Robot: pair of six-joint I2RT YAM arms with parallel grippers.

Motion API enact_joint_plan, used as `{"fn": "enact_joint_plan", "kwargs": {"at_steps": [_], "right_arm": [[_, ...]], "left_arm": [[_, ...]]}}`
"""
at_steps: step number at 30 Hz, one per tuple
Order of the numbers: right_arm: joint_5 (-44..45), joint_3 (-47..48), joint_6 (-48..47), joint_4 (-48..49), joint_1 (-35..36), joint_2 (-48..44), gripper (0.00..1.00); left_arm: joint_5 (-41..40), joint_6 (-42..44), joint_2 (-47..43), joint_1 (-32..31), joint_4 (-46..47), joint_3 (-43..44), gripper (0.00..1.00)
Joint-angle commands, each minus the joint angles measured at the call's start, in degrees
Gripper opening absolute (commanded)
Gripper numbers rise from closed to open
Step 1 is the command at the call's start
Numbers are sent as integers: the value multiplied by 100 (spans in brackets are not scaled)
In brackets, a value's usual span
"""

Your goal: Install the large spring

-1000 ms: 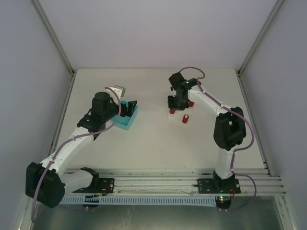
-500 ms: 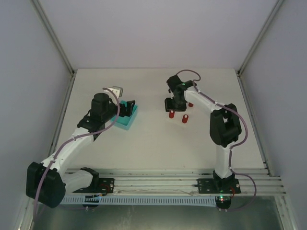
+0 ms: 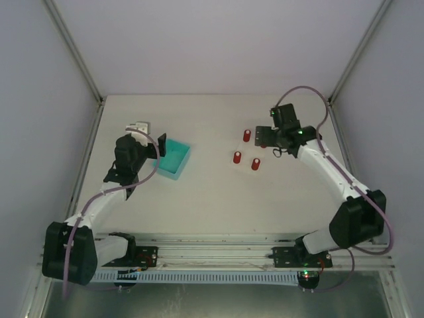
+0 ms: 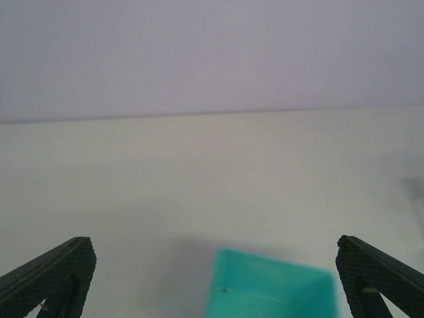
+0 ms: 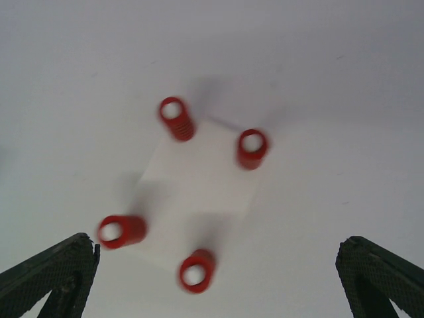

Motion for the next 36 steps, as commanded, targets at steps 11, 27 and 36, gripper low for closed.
{"fn": "enact_joint_plan", "kwargs": {"at_steps": [11,27,36], "right_arm": [[716,-2728,-2200,3829,-1430,-567,99],[-219,-4476,-2057,7151,-1901,310,99],[-51,-5226,-1982,8659,-1910,423,99]], "left_arm": [[-427,137,1010,1365,3159,-1628,99],[833,249,2038,1518,4457,-1924,99],[940,401,2391,1448,5532,-2361,99]]}}
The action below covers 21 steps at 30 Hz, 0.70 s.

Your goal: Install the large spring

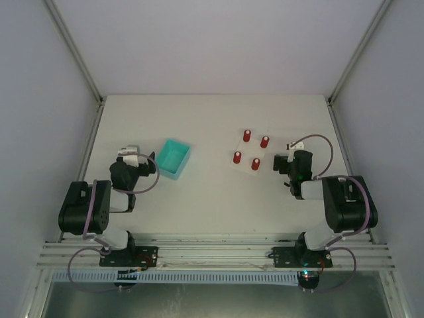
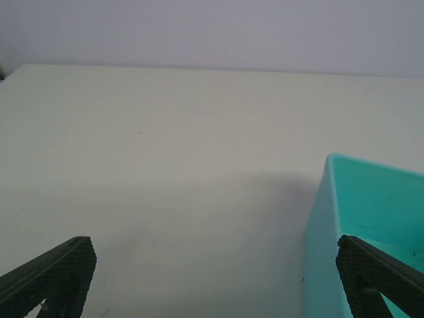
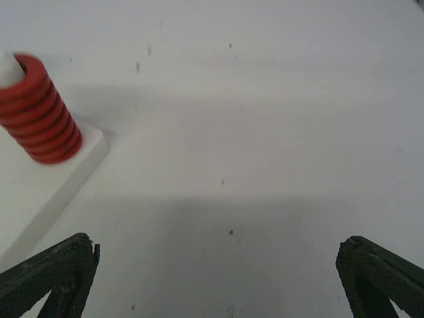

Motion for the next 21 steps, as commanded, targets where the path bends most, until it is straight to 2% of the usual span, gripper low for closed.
{"fn": "enact_joint_plan", "kwargs": {"at_steps": [1,21], "right_arm": [[98,28,32,697,-53,-8,99],[175,1,55,734,-50,-7,99]], "left_arm": [[200,119,77,-54,688,-20,99],[46,134,50,-125,643,-28,99]]}}
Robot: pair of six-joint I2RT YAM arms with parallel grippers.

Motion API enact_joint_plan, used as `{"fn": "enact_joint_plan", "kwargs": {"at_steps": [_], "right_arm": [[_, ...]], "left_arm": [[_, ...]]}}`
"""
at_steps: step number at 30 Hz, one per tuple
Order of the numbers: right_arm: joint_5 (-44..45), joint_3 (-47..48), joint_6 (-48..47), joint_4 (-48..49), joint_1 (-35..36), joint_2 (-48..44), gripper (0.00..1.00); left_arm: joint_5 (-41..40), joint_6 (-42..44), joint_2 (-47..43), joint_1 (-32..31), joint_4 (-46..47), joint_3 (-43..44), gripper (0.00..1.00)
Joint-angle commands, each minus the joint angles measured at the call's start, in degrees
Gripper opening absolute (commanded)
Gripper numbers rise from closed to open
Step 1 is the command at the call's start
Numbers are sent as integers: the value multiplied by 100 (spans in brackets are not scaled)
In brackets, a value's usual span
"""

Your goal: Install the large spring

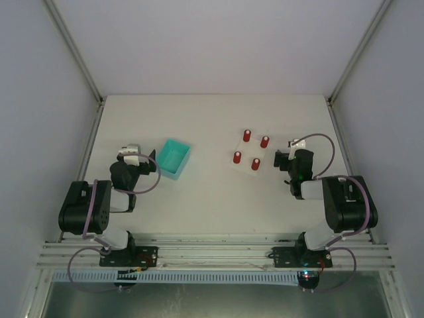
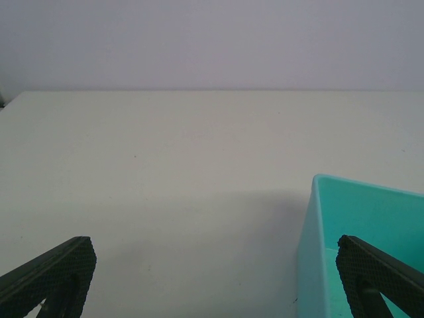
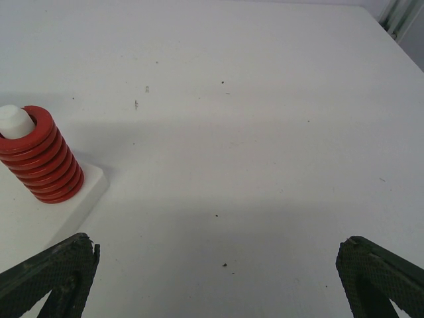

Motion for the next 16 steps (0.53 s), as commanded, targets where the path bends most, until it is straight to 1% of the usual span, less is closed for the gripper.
{"fn": "enact_joint_plan", "kwargs": {"at_steps": [1,16], "right_arm": [[78,10,27,157,-52,-22,99],[78,10,31,157,-55,-19,99]], "left_arm": [[11,25,10,-24,247,4,99],[12,26,30,-24,245,9,99]]}}
